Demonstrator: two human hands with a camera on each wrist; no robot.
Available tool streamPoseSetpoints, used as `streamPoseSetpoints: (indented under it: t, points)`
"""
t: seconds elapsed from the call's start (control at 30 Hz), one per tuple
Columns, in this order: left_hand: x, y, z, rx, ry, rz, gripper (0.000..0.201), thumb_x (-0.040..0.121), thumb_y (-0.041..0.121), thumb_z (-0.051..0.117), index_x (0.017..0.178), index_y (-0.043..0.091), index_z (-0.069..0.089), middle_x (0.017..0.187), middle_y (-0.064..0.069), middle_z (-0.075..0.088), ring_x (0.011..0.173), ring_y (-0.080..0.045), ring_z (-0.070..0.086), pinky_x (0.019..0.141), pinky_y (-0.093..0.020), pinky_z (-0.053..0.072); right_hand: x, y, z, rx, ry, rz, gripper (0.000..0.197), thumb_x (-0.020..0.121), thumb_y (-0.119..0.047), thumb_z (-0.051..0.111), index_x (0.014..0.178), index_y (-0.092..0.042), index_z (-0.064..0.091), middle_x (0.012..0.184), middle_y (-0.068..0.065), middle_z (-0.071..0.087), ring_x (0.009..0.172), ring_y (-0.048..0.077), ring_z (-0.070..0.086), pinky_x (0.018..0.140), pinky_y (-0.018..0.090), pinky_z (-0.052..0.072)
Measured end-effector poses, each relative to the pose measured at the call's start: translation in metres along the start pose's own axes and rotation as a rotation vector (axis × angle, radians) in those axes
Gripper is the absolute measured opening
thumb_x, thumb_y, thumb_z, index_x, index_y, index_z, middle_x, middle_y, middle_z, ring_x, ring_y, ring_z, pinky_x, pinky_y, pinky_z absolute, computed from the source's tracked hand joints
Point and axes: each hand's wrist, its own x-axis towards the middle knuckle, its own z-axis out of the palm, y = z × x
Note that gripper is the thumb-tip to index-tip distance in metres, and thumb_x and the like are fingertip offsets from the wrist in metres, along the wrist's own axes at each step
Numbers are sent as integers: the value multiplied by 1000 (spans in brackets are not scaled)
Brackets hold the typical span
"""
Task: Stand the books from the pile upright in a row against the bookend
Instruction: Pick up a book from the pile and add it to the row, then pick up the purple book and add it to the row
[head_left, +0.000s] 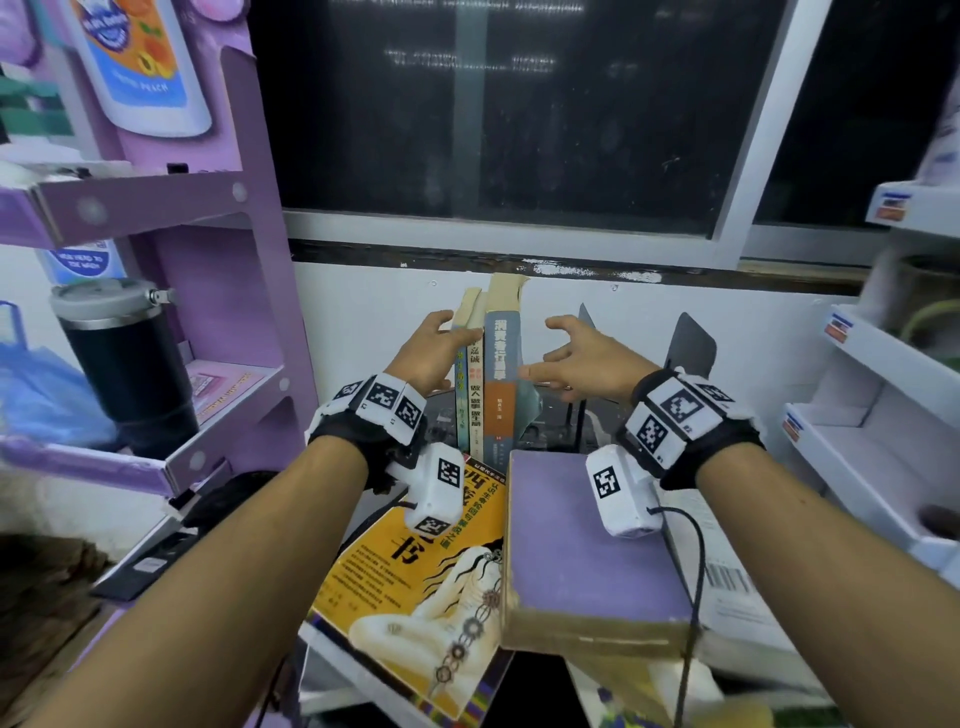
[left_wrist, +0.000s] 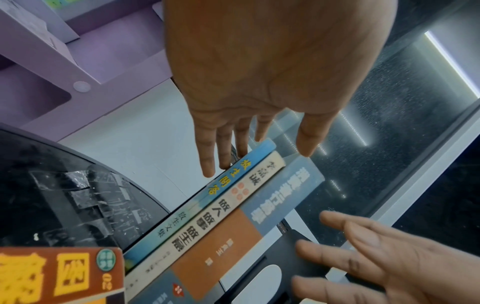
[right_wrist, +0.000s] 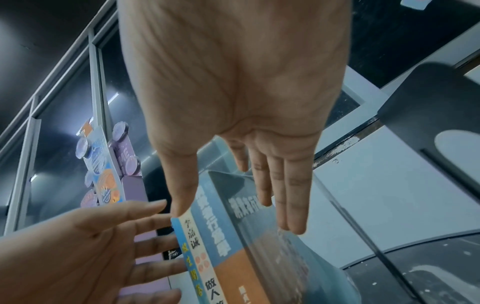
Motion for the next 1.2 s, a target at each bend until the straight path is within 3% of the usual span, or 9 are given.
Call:
streamPoseSetpoints:
  t: [0.23,0.3,0.33,0.43,0.53,0.63,0.8,1.0,1.2]
  points:
    - [-34,0,11,109,24,-58,53,94,30,55,139,15,33,128,-11,52,103,-24,51,78,-37,45,-50,14,-13,-125,-144,150,90,82,-51,69,152,-21,20,91,-2,50,74,12,47,61,27,43]
    - [-45,0,17,143,-7,-70,51,94,30,56,137,11,35,124,-11,54,100,-25,53,77,-35,45,-61,18,-14,-142,-175,187,90,82,-51,69,152,-20,21,84,-5,42,77,15,47,69,30,50]
    - [-50,-1,21,163,-29,-81,50,94,31,56,135,10,37,123,-11,54,99,-25,53,78,-35,45,-65,21,-15,-152,-179,196,91,81,-52,69,151,-18,23,88,-5,43,86,18,48,83,34,52]
    - [-66,-1,34,255,-89,-101,49,93,36,56,133,11,43,125,-8,50,100,-26,51,79,-38,46,-79,24,-16,-204,-186,207,88,81,-54,68,149,-15,28,117,1,52,108,23,51,105,42,43]
    - [-79,0,49,347,-178,-112,43,99,29,48,135,5,44,123,-10,47,110,-32,51,88,-43,46,-91,26,-16,-247,-214,229,91,82,-55,66,151,-13,25,147,8,41,126,28,49,108,43,41]
    - [-87,-1,60,368,-189,-108,42,99,18,48,137,-1,44,139,-19,49,129,-37,46,98,-42,42,-99,30,-16,-231,-213,258,86,83,-53,66,148,-10,30,141,11,46,123,31,53,106,44,44]
    - [-88,-9,66,469,-345,-255,49,97,36,50,139,11,44,146,-10,41,132,-31,44,108,-39,40,-103,30,-16,-228,-220,283,78,84,-50,67,141,-4,39,143,18,47,129,34,49,109,46,41]
    - [-78,-24,67,422,-338,-342,66,87,43,62,141,12,41,138,-12,47,115,-31,55,97,-45,50,-95,33,-10,-180,-258,343,89,79,-46,75,143,-2,32,135,27,51,114,39,61,99,50,49]
    - [-75,-28,68,478,-343,-376,67,86,42,66,140,10,42,132,-16,53,110,-33,59,91,-42,53,-89,31,-7,-229,-203,341,85,81,-44,73,145,-3,36,140,22,49,116,40,59,101,47,48]
